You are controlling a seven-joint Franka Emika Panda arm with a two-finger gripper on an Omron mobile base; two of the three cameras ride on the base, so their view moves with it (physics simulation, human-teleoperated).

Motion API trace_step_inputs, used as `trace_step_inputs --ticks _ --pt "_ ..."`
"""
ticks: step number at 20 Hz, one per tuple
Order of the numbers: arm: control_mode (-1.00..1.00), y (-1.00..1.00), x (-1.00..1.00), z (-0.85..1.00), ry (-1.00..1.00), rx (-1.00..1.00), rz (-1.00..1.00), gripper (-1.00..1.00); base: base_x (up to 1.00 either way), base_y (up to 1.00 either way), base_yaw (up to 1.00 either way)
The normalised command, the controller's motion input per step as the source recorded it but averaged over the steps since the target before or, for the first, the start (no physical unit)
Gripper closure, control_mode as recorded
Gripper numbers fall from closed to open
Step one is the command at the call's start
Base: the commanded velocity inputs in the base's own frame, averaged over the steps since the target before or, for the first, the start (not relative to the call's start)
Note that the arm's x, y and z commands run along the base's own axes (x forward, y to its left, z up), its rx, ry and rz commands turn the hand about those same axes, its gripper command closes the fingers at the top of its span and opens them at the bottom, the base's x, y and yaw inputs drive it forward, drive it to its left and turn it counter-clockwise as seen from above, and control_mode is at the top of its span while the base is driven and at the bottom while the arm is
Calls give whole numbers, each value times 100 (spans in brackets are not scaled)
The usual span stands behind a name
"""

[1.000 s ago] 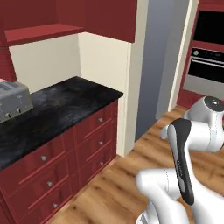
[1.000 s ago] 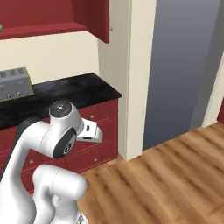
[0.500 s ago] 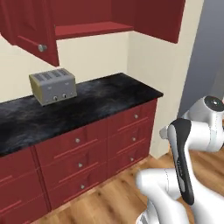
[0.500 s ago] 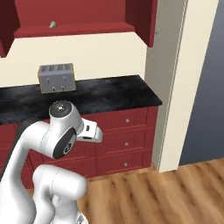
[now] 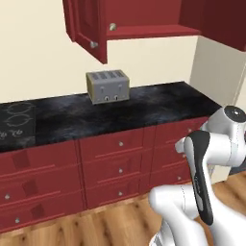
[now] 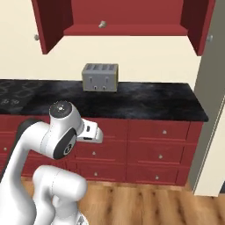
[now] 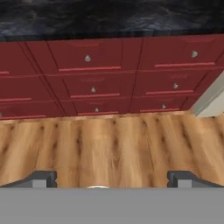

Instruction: Pick the mushrooms from the cabinet and place them in one bowl. Pick the carrot from the sink and place it in the other bowl.

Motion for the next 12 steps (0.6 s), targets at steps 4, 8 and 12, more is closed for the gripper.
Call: trace_step_inputs --ticks 4,8,12 --pt "100 0 0 0 0 0 0 -100 -3 2 16" --pt "100 0 0 0 0 0 0 -100 26 -72 1" --pt "100 0 0 0 0 0 0 -100 46 -72 4"
